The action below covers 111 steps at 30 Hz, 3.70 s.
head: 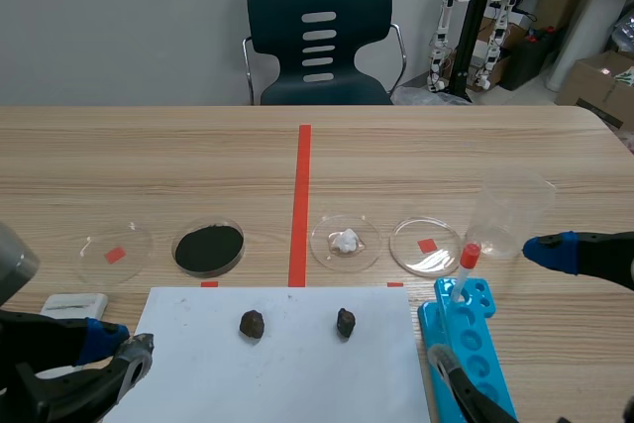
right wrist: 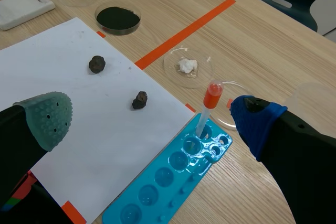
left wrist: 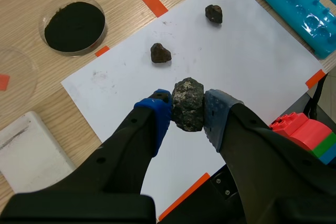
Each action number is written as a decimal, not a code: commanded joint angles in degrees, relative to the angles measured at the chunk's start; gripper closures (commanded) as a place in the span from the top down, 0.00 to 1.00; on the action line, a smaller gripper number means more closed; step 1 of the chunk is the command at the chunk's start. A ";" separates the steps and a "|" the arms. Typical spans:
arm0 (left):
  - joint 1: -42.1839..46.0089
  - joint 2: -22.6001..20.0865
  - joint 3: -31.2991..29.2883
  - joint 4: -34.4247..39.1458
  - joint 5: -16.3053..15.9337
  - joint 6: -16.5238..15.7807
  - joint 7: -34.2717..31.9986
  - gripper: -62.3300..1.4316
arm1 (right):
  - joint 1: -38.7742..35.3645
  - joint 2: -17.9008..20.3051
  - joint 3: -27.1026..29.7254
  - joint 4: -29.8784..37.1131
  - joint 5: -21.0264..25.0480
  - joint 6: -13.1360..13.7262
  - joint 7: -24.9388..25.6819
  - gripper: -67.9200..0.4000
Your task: Put the mineral in the empty petri dish
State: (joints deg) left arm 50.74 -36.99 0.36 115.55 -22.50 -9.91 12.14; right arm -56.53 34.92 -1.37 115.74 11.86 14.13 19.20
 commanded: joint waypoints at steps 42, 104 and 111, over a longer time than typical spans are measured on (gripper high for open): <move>-15.32 0.15 7.74 -1.38 1.18 0.07 5.77 0.16 | 0.35 -0.02 0.33 0.26 0.39 -0.20 0.68 0.94; -65.02 17.92 9.27 -63.76 2.62 16.44 16.41 0.17 | 0.35 -0.02 0.33 0.26 0.39 -0.20 0.68 0.94; -65.00 17.88 9.27 -63.76 2.62 16.46 16.39 0.33 | 0.35 -0.02 0.33 0.26 0.39 -0.20 0.68 0.94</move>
State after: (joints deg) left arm -13.67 -19.05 10.00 51.18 -19.90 6.44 28.93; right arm -56.53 34.92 -1.37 115.74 11.86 14.13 19.20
